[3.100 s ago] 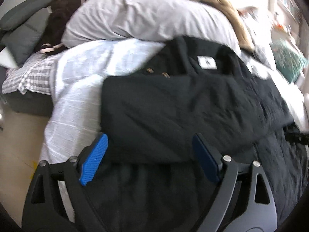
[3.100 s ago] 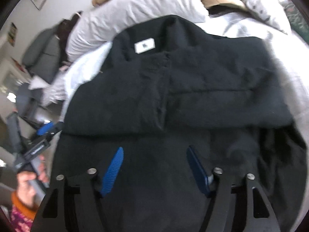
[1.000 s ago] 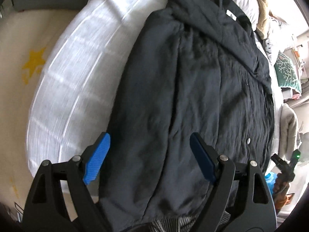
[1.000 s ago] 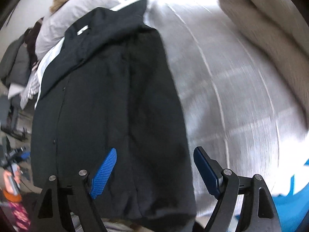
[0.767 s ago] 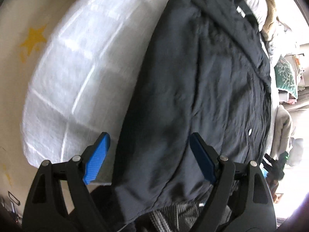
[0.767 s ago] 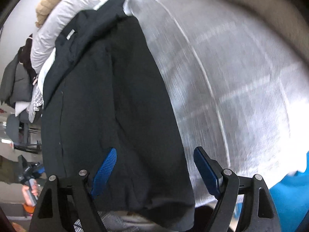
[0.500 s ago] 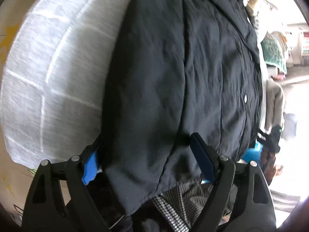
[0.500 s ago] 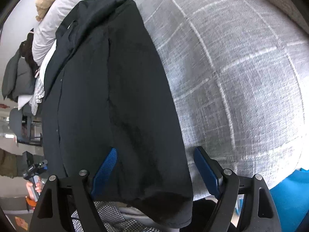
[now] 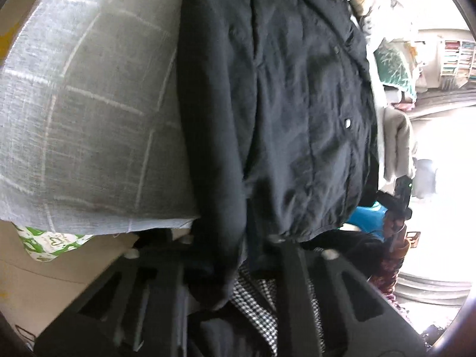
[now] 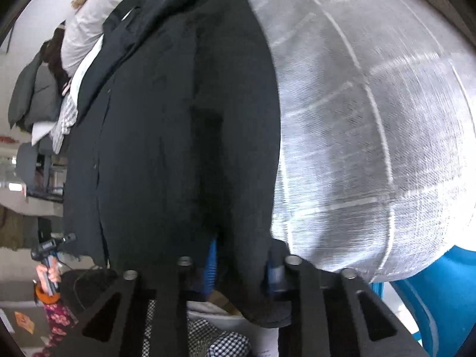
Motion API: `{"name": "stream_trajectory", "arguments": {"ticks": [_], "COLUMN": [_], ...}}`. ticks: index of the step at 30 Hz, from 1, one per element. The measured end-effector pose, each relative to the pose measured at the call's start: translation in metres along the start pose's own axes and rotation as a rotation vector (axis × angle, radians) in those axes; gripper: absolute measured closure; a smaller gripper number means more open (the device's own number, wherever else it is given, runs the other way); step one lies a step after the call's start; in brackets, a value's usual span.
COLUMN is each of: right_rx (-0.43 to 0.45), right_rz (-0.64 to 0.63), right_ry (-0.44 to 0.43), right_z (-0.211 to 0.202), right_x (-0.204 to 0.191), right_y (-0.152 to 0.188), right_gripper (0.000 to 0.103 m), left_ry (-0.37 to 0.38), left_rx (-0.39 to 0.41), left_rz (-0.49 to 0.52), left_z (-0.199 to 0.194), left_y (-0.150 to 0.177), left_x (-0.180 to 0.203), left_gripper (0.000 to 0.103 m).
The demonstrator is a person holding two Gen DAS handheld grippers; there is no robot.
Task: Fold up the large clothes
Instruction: 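Lift the hem with both tools and carry it toward the collar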
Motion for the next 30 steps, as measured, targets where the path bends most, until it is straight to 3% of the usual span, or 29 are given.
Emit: {"name": "stream_trajectory", "arguments": {"ticks": [4,11,15,24,30], "right_rx": [0.088,0.313,0.387,0.531,0.616], "right_rz": [-0.029,-0.103,-0.102,-0.106,-0.068], "right_ry": [0.011,-0.045,-0.054,-0.097,-0.085], "right_z": [-0.017,-0.080,-0.105,-0.151,-0.179], "right_x": [-0.019,-0.063,-0.067,-0.107,-0.118], "right_y": [0.004,0.004,-0.004,-0.062,-0.128], "right_gripper": [0.094,0.096,0.096,0.096,0.096], "left_ry": [0.006,0.036,0.058,0.038,-0.015], "left_rx": [0.087,0.255,0.351,0.549,0.659], "left_rz": [0.057,0.139,0.145,0.125,0.086], "left_z": [-0.013,-0.048,-0.071,-0.123,-0.156], "left_y": [0.003,0.000,-0.011,-0.066,-0.132], "left_x": [0.022,0.057,0.072,0.106,0.121], "left_gripper": [0.095,0.096,0.096,0.096,0.096]}}
Point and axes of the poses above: each gripper's, at about its wrist camera, not at the fingertips, and z roughly the way its jaws point, x to its right, y to its underside, the point moved 3 cm from there along z, roughly the way its jaws point, and after that the axes turned 11 degrees about -x, right-handed, at the moved point
